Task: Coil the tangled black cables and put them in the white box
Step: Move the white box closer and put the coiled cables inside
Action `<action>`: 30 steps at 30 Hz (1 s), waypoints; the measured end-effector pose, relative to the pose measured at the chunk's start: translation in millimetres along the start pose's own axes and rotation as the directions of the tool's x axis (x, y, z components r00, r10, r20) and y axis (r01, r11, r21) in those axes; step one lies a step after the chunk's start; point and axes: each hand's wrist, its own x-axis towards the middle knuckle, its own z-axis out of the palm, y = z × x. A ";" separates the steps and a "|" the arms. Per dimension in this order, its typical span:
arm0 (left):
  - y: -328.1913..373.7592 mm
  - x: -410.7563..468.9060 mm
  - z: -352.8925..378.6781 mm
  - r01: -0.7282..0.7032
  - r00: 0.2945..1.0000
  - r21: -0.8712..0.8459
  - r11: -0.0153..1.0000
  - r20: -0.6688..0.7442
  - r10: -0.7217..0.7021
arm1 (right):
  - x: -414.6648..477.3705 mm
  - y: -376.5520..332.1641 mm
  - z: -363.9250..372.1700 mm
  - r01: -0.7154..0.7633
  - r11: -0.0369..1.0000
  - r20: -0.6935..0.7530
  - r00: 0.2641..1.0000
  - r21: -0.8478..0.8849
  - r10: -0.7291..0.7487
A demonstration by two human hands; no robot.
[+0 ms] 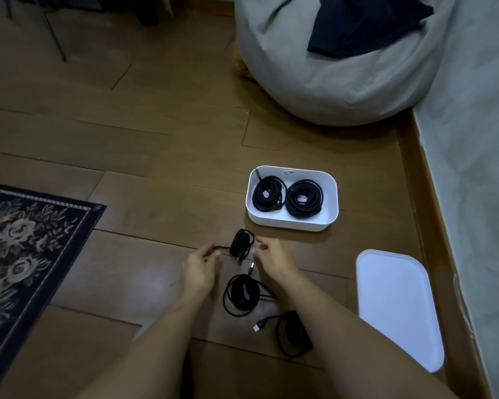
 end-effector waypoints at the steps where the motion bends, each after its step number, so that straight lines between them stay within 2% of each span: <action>1: -1.5 1.2 6.9 0.023 0.999 -0.021 1.000 0.044 -0.022 | 5.0 -0.8 5.3 -0.004 1.000 0.016 1.000 -0.006 0.004; 5: -6.6 5.0 35.6 0.073 0.985 -0.088 0.993 0.163 -0.058 | 27.2 -3.9 11.2 0.032 0.995 0.031 0.999 -0.096 -0.029; 10: -10.3 17.8 44.3 0.096 0.986 -0.012 0.995 0.140 -0.093 | 55.4 -8.4 8.2 0.141 0.975 0.135 0.984 -0.169 -0.119; 13: -10.5 27.5 41.6 0.088 0.986 -0.011 0.996 0.145 -0.086 | 64.0 -12.7 8.2 0.145 0.968 0.135 0.984 -0.203 -0.119; 19: -20.7 45.2 34.4 0.024 0.991 -0.124 0.992 0.137 -0.007 | 63.0 -9.7 11.8 0.055 0.991 0.131 0.991 -0.125 -0.038; 22: -9.2 42.3 30.3 0.019 0.988 -0.187 0.982 0.153 0.010 | 61.1 -7.5 18.7 0.000 1.000 0.128 0.992 -0.027 0.004; 27: 1.2 36.1 29.8 0.206 0.966 -0.338 0.918 0.221 -0.135 | 64.6 9.4 24.0 -0.037 0.994 0.163 0.986 0.102 0.020; 30: 8.2 31.9 27.9 0.215 0.964 -0.388 0.896 0.233 -0.131 | 58.6 9.5 16.7 0.006 0.989 0.119 0.993 0.149 -0.024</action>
